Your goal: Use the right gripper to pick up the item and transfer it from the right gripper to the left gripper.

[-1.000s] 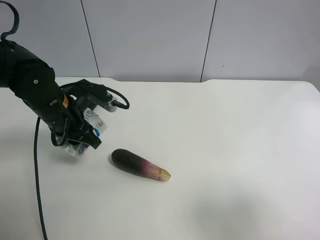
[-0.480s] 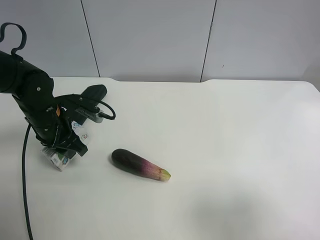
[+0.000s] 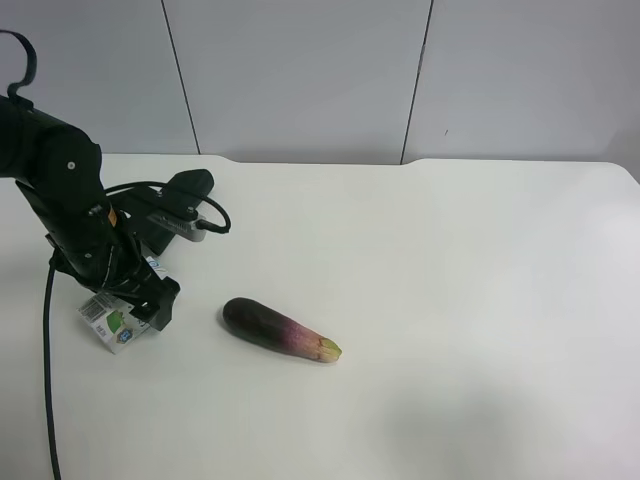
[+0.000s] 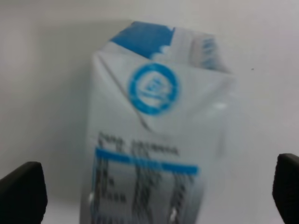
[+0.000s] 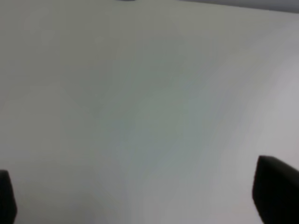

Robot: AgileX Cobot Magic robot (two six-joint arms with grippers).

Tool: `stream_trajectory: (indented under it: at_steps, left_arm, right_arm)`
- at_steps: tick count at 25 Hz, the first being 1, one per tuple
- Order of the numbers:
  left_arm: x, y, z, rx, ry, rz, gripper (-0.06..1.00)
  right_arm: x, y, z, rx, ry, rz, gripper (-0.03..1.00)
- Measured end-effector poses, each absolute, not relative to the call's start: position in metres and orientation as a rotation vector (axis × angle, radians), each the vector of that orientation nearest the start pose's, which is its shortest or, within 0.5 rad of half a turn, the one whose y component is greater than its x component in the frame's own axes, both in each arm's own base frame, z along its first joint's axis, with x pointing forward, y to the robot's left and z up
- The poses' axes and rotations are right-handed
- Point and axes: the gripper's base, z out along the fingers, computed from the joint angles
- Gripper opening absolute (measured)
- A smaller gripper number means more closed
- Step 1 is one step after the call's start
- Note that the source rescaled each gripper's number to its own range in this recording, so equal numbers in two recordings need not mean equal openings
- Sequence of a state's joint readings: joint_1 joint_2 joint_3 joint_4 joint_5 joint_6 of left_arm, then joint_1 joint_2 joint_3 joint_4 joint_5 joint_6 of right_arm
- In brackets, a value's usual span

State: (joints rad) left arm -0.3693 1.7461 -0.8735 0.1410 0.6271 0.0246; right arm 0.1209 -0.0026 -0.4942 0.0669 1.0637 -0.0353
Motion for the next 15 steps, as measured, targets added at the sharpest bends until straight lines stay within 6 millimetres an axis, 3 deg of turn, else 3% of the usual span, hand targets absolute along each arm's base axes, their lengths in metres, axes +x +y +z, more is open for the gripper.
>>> stream_trajectory:
  at_steps: [3,7,13,15]
  left_arm:
    - [0.279,-0.099,0.178,0.710,2.847,0.101,0.99]
    - [0.267,-0.094,0.241,0.648,2.804,0.084,0.99]
    - [0.207,-0.077,0.323,0.537,2.644,-0.053,0.99]
    - [0.181,-0.070,0.341,0.497,2.566,-0.117,0.99]
  right_arm:
    - [-0.005,0.005,0.276,-0.163,2.045,0.133,1.00]
    - [-0.005,0.005,0.276,-0.163,2.045,0.133,1.00]
    - [-0.005,0.005,0.276,-0.163,2.045,0.134,1.00]
    - [-0.005,0.005,0.276,-0.163,2.045,0.134,1.00]
